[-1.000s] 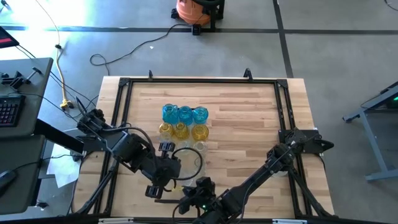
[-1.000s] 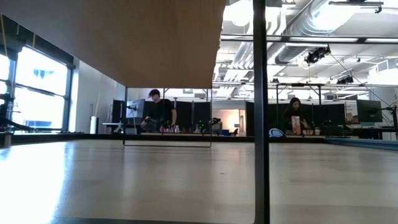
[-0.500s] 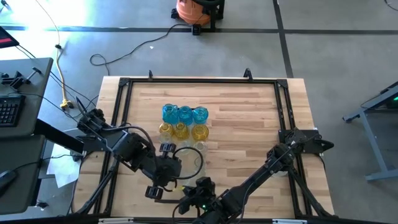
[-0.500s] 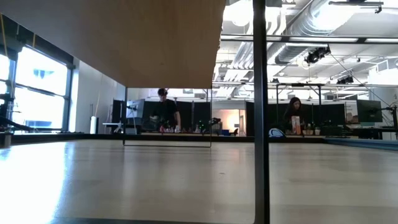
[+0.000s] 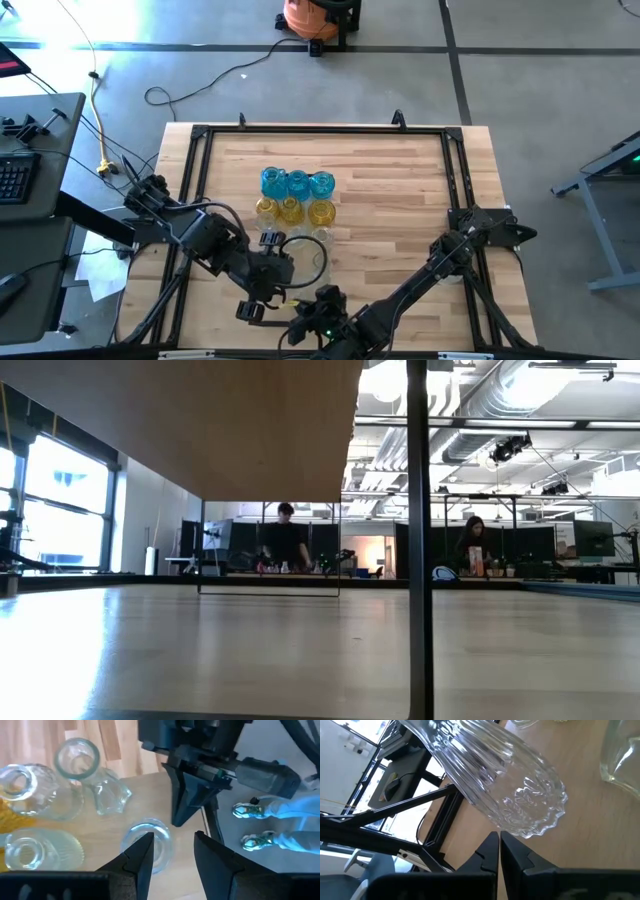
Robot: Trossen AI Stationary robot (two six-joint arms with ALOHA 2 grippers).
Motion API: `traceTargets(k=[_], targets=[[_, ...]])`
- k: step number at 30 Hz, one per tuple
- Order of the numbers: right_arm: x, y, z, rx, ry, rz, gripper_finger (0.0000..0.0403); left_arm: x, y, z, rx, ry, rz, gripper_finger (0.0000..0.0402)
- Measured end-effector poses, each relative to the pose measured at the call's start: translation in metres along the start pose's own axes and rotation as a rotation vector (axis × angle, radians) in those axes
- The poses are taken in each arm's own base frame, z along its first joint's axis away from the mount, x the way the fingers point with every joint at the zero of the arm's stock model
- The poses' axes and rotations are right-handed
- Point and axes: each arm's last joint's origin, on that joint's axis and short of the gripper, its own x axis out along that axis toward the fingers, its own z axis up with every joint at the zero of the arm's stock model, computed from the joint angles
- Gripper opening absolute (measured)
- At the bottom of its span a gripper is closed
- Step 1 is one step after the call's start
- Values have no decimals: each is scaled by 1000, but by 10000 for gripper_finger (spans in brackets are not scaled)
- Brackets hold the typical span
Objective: Sort vases onto shelf
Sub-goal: Put the left transparent vase on the shelf to align with the other transparent vases
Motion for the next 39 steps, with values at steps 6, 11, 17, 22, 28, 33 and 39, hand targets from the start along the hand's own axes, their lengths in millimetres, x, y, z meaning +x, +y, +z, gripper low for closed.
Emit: traceTargets(k=[6,11,17,22,28,33,39], targets=[[0,0,0,7,1,1,0,-11,1,4,13,-52,25,129],[0,1,0,12,1,5,0,-23,2,7,15,-87,19,129],[-1,1,-1,18,4,12,0,-49,-8,1,32,-78,-46,129],[-5,1,-4,14,10,17,0,-74,-27,-8,86,-89,-171,129],[-27,3,-11,-42,36,50,0,-84,-50,-28,194,-69,-180,129],[-69,16,4,-117,37,119,0,-88,-66,-37,271,-123,-113,129],[-114,24,38,-285,78,158,0,-88,-71,-34,254,-221,-22,129]])
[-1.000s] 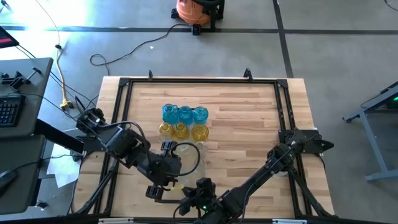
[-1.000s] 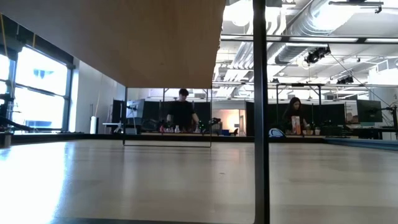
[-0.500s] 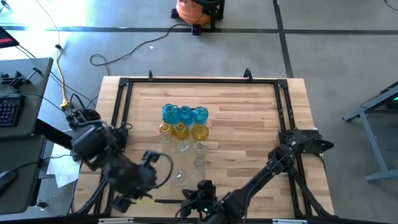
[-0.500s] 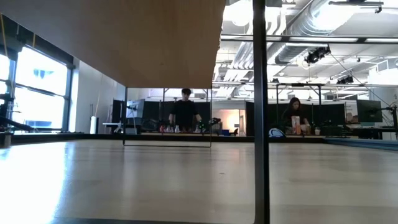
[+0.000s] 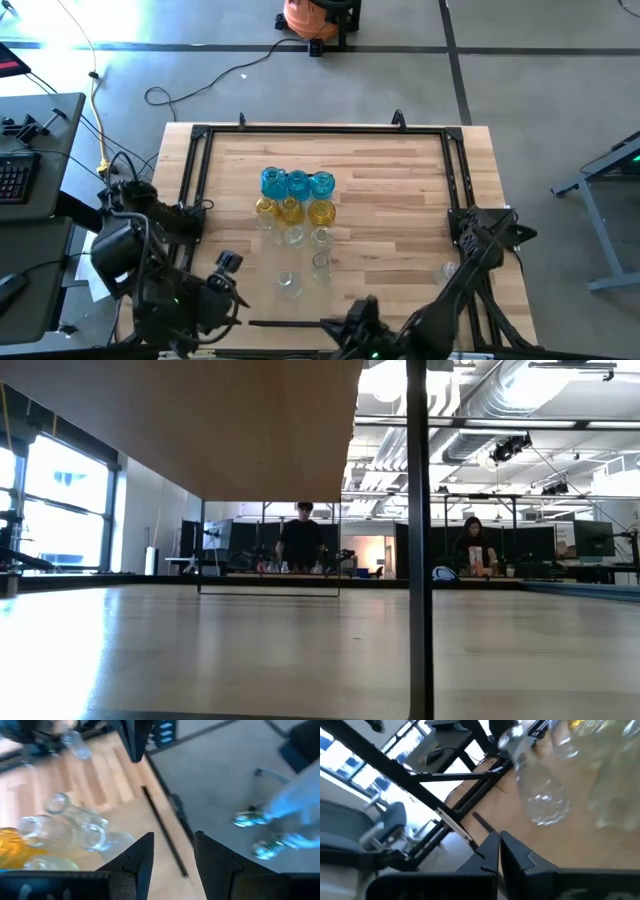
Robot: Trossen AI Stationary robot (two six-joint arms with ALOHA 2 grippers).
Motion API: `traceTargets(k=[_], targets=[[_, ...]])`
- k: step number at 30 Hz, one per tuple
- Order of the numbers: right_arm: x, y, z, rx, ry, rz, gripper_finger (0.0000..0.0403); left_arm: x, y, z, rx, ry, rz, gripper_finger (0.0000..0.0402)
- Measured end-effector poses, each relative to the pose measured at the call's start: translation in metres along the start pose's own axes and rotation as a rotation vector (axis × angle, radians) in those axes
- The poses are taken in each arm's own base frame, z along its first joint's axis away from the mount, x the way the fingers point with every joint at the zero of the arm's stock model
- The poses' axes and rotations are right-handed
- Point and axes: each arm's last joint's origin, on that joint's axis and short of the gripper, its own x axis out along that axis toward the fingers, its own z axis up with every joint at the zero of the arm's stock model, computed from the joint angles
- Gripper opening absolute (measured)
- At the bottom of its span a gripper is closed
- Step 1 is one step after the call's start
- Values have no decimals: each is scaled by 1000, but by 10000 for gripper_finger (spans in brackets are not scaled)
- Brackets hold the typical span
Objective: Sort vases onto shelf
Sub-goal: Put the left transparent vase on the shelf to align with the other transparent vases
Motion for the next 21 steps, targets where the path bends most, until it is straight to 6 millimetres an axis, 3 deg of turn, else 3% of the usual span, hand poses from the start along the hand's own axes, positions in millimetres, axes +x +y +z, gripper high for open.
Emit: traceTargets(k=[7,13,21], targets=[[-39,-20,46,-149,102,-82,0,42,0,-1,-82,-21,120,129],[-85,-43,85,-258,97,-147,0,91,3,-20,-245,56,214,129],[-134,-57,123,-326,-87,-88,0,113,0,-32,-385,75,223,129]])
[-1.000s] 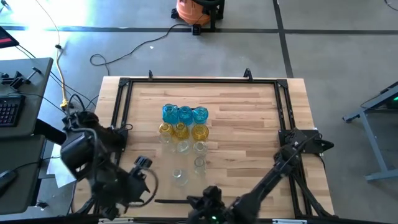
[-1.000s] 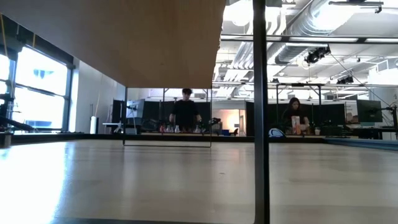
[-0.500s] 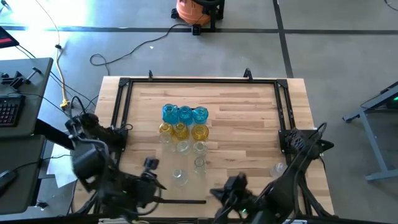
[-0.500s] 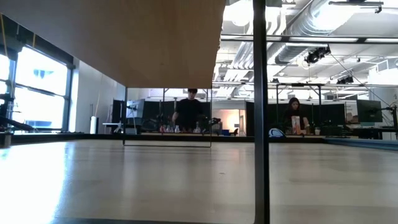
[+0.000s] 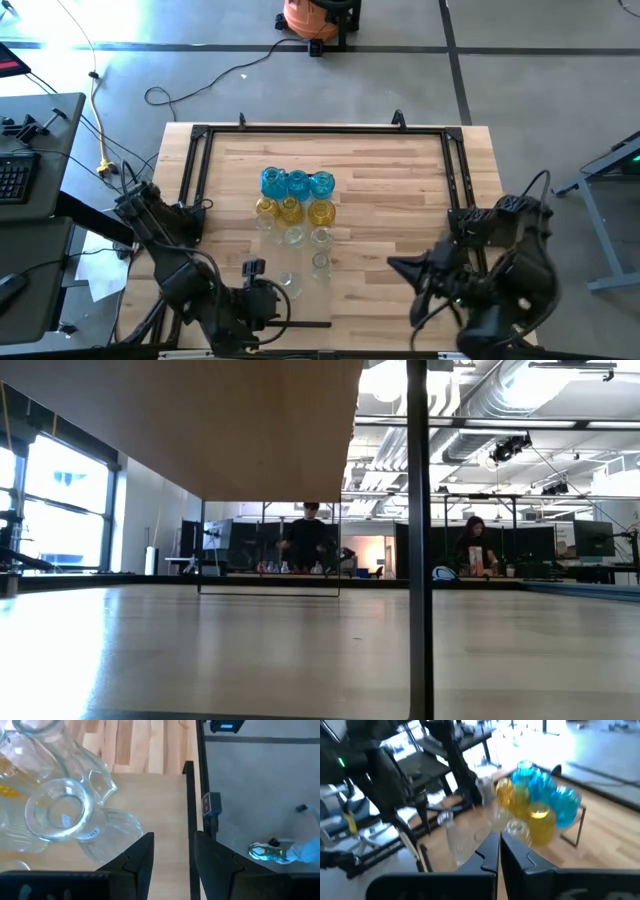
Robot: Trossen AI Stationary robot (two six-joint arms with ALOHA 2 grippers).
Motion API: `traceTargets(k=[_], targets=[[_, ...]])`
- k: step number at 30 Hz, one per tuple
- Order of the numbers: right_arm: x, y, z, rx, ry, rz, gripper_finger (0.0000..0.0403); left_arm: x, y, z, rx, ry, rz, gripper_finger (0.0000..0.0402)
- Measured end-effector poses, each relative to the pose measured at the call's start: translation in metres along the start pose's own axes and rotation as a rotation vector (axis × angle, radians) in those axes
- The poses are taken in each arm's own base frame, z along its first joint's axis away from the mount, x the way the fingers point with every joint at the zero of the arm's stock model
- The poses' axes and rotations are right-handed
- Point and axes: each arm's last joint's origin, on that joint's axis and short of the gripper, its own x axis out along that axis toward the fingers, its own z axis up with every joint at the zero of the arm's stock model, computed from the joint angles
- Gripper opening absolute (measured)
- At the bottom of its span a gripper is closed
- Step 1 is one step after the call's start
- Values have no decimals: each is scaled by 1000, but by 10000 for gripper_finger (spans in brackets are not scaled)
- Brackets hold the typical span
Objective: Sort vases onto shelf
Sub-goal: Put the left transparent vase on the shelf to align with the other transparent vases
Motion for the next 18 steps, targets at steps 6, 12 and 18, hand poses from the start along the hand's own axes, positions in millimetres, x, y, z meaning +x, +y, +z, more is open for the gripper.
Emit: traceTargets(k=[6,12,18], targets=[[-11,-13,17,-17,-73,7,0,15,0,-6,-67,-12,29,129],[-11,-14,18,-36,-74,5,0,34,-1,-19,-110,-8,62,129],[-11,-13,18,-30,-72,9,0,46,1,-30,-111,12,93,129]])
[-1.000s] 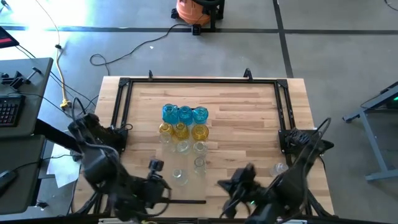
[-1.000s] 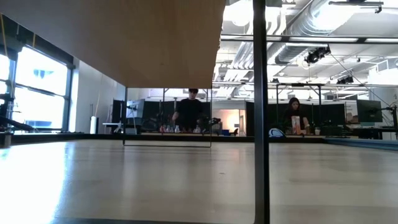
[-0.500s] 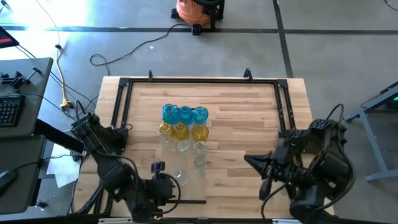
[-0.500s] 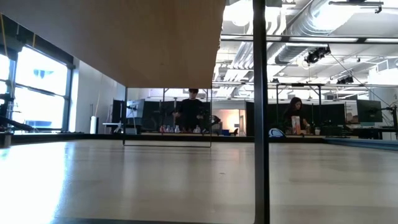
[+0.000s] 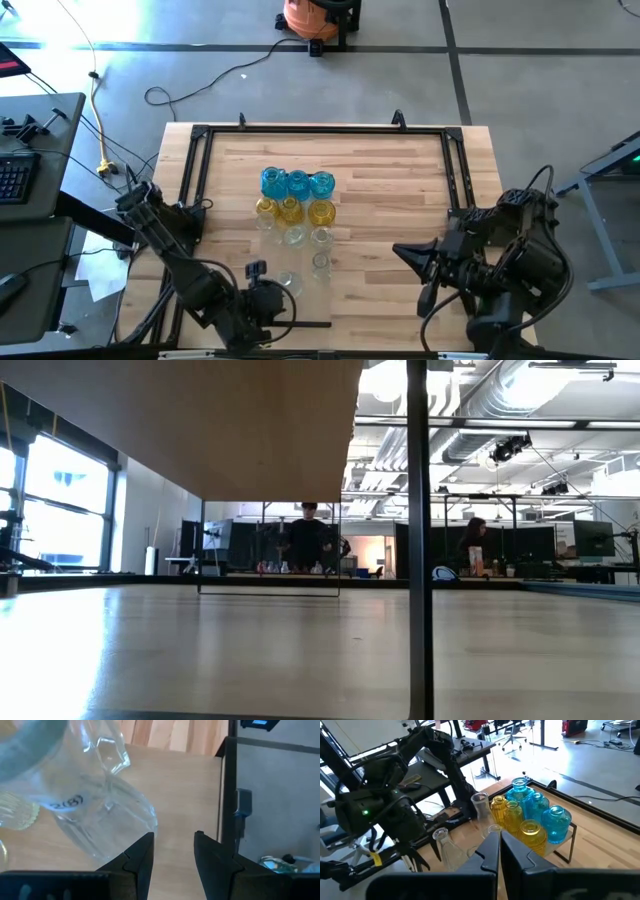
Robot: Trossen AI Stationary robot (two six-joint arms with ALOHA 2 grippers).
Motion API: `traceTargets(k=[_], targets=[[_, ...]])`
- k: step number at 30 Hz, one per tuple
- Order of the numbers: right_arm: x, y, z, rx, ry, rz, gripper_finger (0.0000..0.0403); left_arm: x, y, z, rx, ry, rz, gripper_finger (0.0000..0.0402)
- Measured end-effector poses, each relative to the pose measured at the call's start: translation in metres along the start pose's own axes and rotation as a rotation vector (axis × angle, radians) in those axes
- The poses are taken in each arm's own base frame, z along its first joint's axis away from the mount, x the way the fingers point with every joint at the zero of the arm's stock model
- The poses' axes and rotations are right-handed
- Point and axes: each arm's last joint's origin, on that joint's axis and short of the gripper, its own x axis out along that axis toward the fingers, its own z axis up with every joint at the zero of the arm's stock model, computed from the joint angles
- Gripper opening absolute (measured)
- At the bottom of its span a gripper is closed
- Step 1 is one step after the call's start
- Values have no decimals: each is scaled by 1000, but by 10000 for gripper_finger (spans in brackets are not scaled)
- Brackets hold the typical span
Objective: Sort vases onto shelf
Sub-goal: Put the left transparent vase on the shelf to align with the other transparent vases
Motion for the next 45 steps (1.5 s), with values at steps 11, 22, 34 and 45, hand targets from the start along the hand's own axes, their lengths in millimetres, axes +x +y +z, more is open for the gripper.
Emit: traceTargets(k=[11,22,34,45], targets=[[0,1,0,6,4,6,0,11,11,8,3,-6,39,129],[0,1,0,-1,5,8,0,15,19,11,10,30,71,129],[0,2,-1,-3,30,17,0,16,22,11,4,35,84,129],[0,2,-1,-4,56,26,0,19,27,17,-32,30,100,129]])
